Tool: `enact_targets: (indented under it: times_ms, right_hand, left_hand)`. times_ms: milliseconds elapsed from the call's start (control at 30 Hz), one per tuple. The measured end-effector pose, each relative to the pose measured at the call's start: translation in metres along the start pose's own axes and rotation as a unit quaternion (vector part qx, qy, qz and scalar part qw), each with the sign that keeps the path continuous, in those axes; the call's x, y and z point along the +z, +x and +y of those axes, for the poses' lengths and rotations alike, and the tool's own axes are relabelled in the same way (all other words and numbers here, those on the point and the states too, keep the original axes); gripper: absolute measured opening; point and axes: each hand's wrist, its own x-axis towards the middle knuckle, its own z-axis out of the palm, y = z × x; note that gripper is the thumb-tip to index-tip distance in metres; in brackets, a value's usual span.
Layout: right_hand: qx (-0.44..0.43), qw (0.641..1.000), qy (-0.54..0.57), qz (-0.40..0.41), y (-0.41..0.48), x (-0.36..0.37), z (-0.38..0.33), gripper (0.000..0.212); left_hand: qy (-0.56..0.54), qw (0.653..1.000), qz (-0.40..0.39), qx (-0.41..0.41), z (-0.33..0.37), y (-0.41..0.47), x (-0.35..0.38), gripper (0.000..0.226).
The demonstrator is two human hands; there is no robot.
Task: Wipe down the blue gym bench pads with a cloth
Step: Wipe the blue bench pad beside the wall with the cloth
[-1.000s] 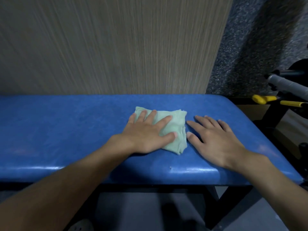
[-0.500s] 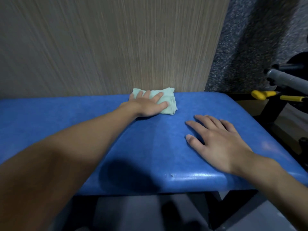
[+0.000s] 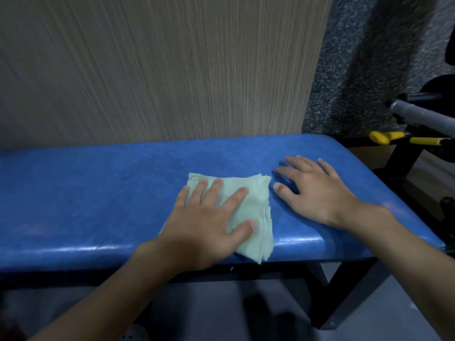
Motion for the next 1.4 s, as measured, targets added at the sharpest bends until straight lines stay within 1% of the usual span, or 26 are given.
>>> enact_targets:
  times_ms: [67,133,233,333,500,633,800,1000,1167,1233,1333,1400]
  right_hand:
    - [-0.001,1.000,0.010,-0.006,0.005,0.003,-0.003,0.056]
    - [-0.003,1.000,-0.003,-0.030,0.008,0.007,-0.004,0.058]
    - [-0.002,0.999,-0.013,-0.038,0.008,0.009,-0.002,0.059]
    - [-0.004,0.999,-0.020,-0.035,0.008,0.010,-0.002,0.059]
    - [-0.006,0.999,-0.027,-0.032,0.009,0.010,-0.001,0.061]
    - [-0.003,0.999,-0.027,-0.031,0.009,0.011,-0.001,0.061]
    - [-0.002,0.999,-0.030,-0.032,0.008,0.010,-0.003,0.061]
    - [0.004,0.999,-0.031,-0.044,0.009,0.009,-0.003,0.059]
    - [0.003,0.999,-0.027,-0.038,0.005,0.008,-0.005,0.058]
    - [0.003,0.999,-0.041,-0.036,0.004,0.006,-0.007,0.057]
    - [-0.005,0.997,-0.074,-0.007,0.004,0.005,-0.009,0.054]
    - [-0.008,0.999,-0.041,-0.013,0.004,0.005,-0.012,0.055]
  left_hand:
    - [-0.012,1.000,-0.004,-0.007,-0.001,0.005,-0.002,0.093]
    - [-0.023,1.000,-0.013,-0.009,-0.006,0.021,-0.006,0.091]
    - [-0.022,0.999,-0.025,-0.013,-0.020,0.059,-0.010,0.076]
    - [-0.016,0.999,-0.022,-0.027,-0.035,0.111,-0.013,0.070]
    - [-0.030,0.998,-0.018,-0.053,-0.055,0.184,-0.024,0.074]
    - [-0.041,0.997,-0.020,-0.065,-0.059,0.202,-0.028,0.084]
    - [-0.035,0.998,-0.019,-0.054,-0.052,0.173,-0.020,0.074]
    - [-0.025,0.999,-0.009,-0.019,-0.031,0.088,-0.009,0.070]
    - [-0.011,1.000,-0.017,-0.019,-0.012,0.018,-0.006,0.070]
    - [-0.007,1.000,-0.015,-0.025,-0.007,0.004,-0.007,0.070]
    - [-0.004,1.000,-0.001,-0.022,-0.004,-0.003,-0.007,0.071]
    - [-0.011,1.000,-0.016,-0.020,-0.007,0.004,-0.008,0.071]
